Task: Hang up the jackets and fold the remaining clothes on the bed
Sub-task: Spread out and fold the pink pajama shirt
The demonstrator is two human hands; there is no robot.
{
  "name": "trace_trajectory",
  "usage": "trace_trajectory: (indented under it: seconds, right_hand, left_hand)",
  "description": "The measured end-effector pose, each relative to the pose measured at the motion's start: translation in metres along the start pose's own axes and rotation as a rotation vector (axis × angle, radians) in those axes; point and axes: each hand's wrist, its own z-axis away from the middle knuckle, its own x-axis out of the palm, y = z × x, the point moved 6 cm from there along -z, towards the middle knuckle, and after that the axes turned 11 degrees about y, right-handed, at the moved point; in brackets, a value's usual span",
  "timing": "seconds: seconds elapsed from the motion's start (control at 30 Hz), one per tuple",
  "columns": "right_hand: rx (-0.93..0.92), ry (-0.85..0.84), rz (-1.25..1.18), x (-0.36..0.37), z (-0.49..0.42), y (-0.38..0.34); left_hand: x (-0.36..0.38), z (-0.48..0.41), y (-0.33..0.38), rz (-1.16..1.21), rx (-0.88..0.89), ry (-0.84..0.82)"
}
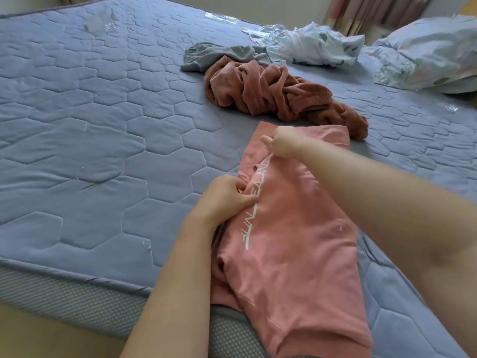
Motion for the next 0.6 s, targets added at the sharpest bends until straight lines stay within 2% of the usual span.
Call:
trace_trajectory:
  seconds: [0.2, 0.37, 0.47, 0.6]
  right_hand:
    - [0.061, 0.198, 0.168, -0.018, -0.003, 0.021]
    - [0.227, 0.132, 0.246, -0.012, 0.007, 0.046]
    - [0.384, 0.089, 0.162, -0.003, 0.015, 0.067]
    - [0.508, 0.152, -0.023, -0.003, 0.022, 0.086]
  left_hand:
    - [0.0, -0.007, 0.014, -0.087, 0.138, 0.046]
    - [0.011, -0.002, 0.026, -0.016, 0.226, -0.016]
    - [0.017, -0.001, 0.029, 0.016, 0.238, -0.072]
    - [0.019, 0.002, 0.03, 0.035, 0.22, -0.071]
